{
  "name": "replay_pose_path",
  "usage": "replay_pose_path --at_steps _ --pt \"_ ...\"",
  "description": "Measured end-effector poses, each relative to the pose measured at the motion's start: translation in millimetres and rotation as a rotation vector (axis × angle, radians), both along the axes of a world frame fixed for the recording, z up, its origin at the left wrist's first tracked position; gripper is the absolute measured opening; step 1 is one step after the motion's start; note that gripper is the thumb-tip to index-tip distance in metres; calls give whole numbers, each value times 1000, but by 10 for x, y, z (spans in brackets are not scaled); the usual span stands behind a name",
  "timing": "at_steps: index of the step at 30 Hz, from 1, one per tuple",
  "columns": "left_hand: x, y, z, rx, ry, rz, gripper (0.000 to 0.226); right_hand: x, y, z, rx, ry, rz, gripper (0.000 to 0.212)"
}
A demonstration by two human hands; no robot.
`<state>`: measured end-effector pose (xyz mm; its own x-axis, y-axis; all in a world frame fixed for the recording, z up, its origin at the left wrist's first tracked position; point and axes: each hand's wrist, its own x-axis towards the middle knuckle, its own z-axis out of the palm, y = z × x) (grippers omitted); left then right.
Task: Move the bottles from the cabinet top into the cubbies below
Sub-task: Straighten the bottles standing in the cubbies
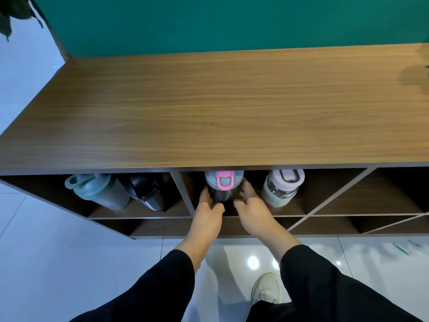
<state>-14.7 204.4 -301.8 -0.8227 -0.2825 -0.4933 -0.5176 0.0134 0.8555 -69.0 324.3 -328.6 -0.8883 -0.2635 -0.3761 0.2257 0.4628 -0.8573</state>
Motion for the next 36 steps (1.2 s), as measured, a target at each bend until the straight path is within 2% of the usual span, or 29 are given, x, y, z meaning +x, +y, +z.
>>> replay_pose_path --at_steps 3,6,8,11,13,16,18,20,22,26,29,36 --pt "43 -37 27 39 -43 57 72 21 61 -21 42 8 -72 68" --pt "220 -104 28 46 -181 69 57 49 158 17 180 -42 -164 34" --pt "388 -204 66 100 -295 35 43 133 201 184 228 -143 -60 21" --pt "571 -468 159 140 -373 22 34 293 216 351 319 -186 289 29" --pt "638 -698 207 133 -334 136 32 409 122 399 292 -161 442 32" --pt "741 -1017 265 128 -214 351 31 644 -225 445 172 -95 505 21" --pt "806 -1184 256 80 -169 449 37 814 -543 465 85 -46 496 31" --pt "817 -1289 228 52 -161 487 55 940 -829 405 35 -31 461 45" --pt "807 -1342 238 44 -134 484 66 1002 -1100 304 15 -22 367 57" --pt "762 -1351 281 18 -43 389 71 880 -1523 160 -56 -53 97 74" --pt "713 -1368 247 21 12 342 75 687 -1693 155 -54 -51 6 80" --pt "524 -1490 111 119 22 290 77 497 -1841 66 28 -99 99 78"
